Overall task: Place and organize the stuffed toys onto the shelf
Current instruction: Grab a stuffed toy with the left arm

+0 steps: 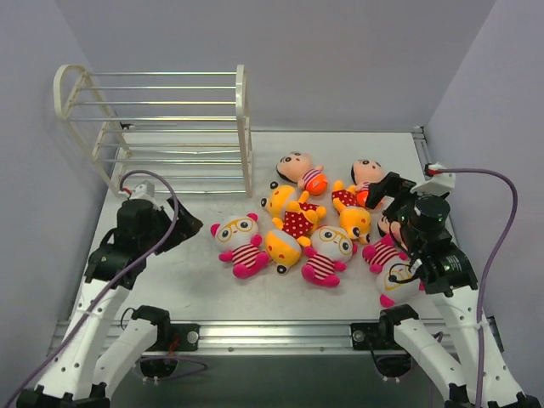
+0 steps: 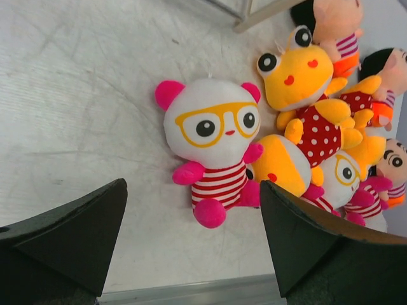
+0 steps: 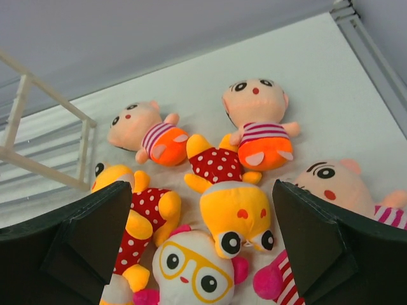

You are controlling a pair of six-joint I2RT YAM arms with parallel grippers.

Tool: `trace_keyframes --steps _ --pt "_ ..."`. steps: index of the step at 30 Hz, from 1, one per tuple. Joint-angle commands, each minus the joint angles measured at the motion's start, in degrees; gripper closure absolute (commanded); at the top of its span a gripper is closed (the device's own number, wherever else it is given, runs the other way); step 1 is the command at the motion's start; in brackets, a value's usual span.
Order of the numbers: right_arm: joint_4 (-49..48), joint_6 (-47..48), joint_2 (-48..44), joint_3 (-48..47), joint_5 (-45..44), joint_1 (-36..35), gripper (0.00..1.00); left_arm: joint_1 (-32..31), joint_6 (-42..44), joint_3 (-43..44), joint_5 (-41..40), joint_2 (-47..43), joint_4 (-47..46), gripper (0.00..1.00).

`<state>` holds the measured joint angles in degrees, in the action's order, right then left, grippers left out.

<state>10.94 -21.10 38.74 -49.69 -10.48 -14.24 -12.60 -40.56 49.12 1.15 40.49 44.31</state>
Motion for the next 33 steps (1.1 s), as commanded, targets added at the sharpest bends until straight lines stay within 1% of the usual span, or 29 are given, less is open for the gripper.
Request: trace_keyframes --steps 1,2,3,5,6,7,9,11,12,13,14,15,20,23,24,26,27,28,33 --pt "0.58 -3.15 2.3 -0.94 2.47 0.09 0.0 -5.48 -4.52 1.06 1.25 4.76 -1.51 0.06" --pt "0.14 -3.68 2.74 -0.59 2.92 0.09 0.0 -11.77 -6.88 1.15 -0.69 5.73 -2.21 0.06" --pt "-0.3 -3.86 2.92 -0.15 3.62 0.09 0.0 -15.14 -8.21 1.5 -7.15 7.65 -2.48 0.06" --pt "-1.36 -4.21 3.18 0.73 4.85 0.09 0.0 -21.91 -10.85 2.81 -12.9 9.77 -2.74 0.06" --pt "-1.53 -4.38 3.36 0.91 5.12 0.09 0.0 -26.29 -12.86 3.17 -15.1 12.22 -2.74 0.06" --pt "-1.8 -4.39 3.45 0.91 5.38 0.09 0.0 -28.25 -13.66 3.52 -18.25 13.46 -2.83 0.06" --pt "-1.89 -4.3 3.71 0.91 5.91 0.09 0.0 -31.68 -15.33 4.66 -20.04 17.32 -3.09 0.06" --pt "-1.8 -4.12 3.62 1.09 6.0 0.09 0.0 -33.53 -16.22 5.37 -21.97 19.79 -3.79 0.05" --pt "-1.8 -4.12 3.53 1.09 6.08 0.09 0.0 -35.63 -17.44 5.89 -22.85 21.98 -4.06 0.05" --pt "-1.8 -4.03 3.19 1.18 6.09 0.0 0.0 -36.7 -18.06 6.24 -24.68 23.04 -4.41 0.0" --pt "-1.89 -4.03 3.1 1.61 6.17 0.0 0.0 -38.1 -18.85 6.51 -26.01 24.1 -4.85 0.05" --pt "-2.06 -4.03 2.92 1.88 6.35 0.09 0.0 -40.11 -19.29 7.56 -27.06 26.28 -5.03 0.06" --pt "-2.59 -3.95 2.48 2.67 6.96 0.0 0.0 -42.86 -20.61 9.59 -30.67 32.8 -3.45 0.08" --pt "-2.59 -3.51 2.48 2.76 7.05 -0.09 0.0 -44.09 -21.14 9.85 -31.29 35.35 -4.23 0.12" --pt "-2.76 -3.51 2.65 2.93 6.97 -0.09 0.0 -44.35 -21.14 9.85 -31.55 36.4 -4.58 0.15" --pt "-2.94 -3.51 2.66 3.11 7.23 -0.09 0.0 -44.79 -21.32 10.46 -31.47 37.99 -4.94 0.17" --pt "-3.03 -3.42 2.74 3.28 7.14 -0.09 0.0 -45.05 -21.32 10.73 -31.73 38.52 -4.85 0.22" --pt "-3.12 -3.33 2.74 3.37 7.4 -0.17 0.0 -45.84 -21.32 11.6 -32.08 38.96 -4.85 0.24" --pt "-3.03 -3.24 2.66 3.72 7.23 -0.09 0.0 -47.78 -21.49 13.8 -32.7 41.86 -3.45 0.24"
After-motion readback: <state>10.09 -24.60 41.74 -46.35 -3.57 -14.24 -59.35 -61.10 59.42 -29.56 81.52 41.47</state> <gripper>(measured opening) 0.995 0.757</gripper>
